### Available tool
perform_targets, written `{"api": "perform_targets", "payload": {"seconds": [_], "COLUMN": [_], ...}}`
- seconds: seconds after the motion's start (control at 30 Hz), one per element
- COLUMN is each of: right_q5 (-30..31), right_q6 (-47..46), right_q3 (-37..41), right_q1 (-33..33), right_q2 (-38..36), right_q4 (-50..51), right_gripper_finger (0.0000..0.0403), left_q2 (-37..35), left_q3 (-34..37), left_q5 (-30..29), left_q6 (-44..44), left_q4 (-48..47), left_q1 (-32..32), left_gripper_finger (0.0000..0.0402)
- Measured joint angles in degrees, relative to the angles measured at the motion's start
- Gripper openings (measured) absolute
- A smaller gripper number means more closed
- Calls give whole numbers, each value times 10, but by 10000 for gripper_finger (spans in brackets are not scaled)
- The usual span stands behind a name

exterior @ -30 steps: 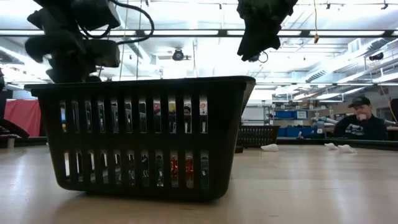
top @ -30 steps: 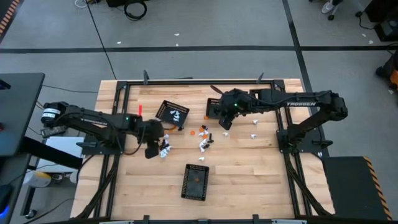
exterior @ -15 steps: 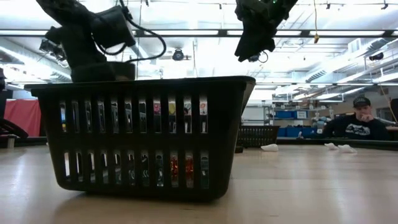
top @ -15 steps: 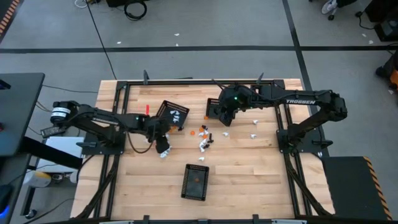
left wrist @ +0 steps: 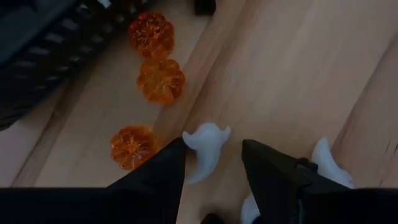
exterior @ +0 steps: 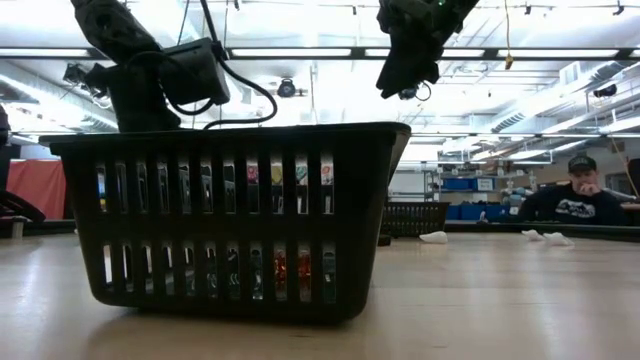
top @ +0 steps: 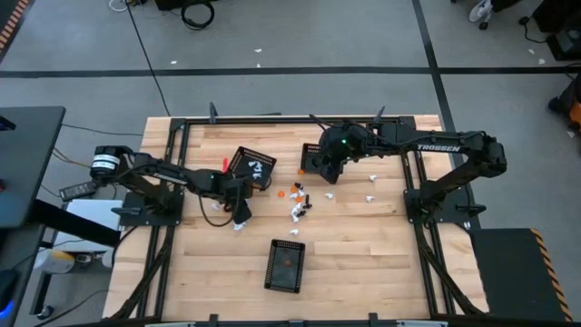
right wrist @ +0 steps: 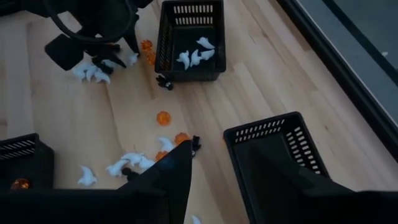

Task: Sort Halloween decoration
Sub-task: Put the white ghost toy into the top left black basket

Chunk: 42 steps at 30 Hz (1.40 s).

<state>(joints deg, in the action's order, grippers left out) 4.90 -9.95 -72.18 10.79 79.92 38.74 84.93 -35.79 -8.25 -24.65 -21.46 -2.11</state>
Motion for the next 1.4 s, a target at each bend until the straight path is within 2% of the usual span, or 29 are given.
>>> {"api": "perform_targets", "payload": {"seconds": [0.2,0.53,0.8,0.93,1.13,1.4], "right_q5": [-1,-1,-1,-1,-1,-1], "right_q6": [-3,-3,-3,-2,-4,-3], "right_q3": [0,0,0,0,0,0], "right_q1": [0,5,7,17,39,55], "right_q2": [0,0,0,-4,-34,-60], "right_q4": [-2,-9,-15,-16,-17,-16], "right_gripper_finger": [160,160,160,160,160,160], "left_q2": [1,1,4,4,-15,-91], "left_q3": [0,1,-24,-30,-30,-31], "left_q5": [2,10,25,68,175,219], "left_q6": [-1,-18,-18,-18,-23,-38], "left_q4": [2,9,-7,-7,-13,-6], "left_q1": [0,0,-2,-16,-37,-87], "left_gripper_finger": [165,93,55,52,52,52]}}
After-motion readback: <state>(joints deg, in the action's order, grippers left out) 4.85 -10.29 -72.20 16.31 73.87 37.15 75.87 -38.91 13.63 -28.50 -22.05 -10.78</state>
